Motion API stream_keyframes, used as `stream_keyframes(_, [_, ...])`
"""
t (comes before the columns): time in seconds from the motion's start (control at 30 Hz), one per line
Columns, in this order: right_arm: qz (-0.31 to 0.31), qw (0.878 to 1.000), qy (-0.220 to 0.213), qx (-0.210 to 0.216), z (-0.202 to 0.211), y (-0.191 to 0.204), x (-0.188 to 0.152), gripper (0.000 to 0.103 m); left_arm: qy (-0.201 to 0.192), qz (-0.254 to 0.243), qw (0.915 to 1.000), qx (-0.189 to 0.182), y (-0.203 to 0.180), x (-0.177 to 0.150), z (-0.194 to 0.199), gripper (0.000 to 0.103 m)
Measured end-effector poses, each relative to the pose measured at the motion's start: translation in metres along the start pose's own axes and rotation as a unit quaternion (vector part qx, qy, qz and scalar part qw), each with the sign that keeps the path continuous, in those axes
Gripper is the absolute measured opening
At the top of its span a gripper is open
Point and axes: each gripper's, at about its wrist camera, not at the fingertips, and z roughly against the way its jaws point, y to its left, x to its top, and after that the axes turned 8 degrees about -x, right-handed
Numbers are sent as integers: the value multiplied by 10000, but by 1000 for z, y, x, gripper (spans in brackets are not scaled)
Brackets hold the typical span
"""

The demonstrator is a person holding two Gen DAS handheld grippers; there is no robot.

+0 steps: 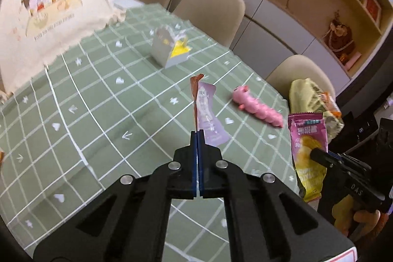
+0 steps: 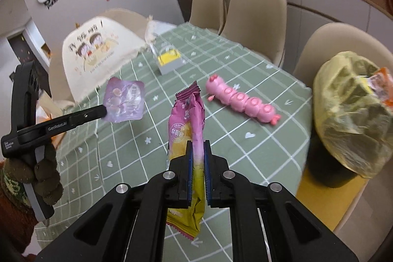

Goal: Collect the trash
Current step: 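Carry both wrappers to the yellow bag and open both grippers over it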

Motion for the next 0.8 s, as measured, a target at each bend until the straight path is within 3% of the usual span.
stream_keyframes(0.17, [-65,9986,-526,-82,50,-16,6,10,-400,-291,9987,-139,-39,8,37,0])
stream_keyframes(0.43, [-143,9919,-1212,-338,112,-61,32,10,-834,-749,9920,-572,-111,31,59,0])
stream_keyframes(0.6, [-117,9866,-1486,-663,142,-103,51,10,-871,-907,9879,-903,-158,50,42,0])
stream_keyframes(0.8, [-262,9809,-1613,-1059,158,-173,65,10,-540,-1006,9852,-1278,-219,72,-17,0])
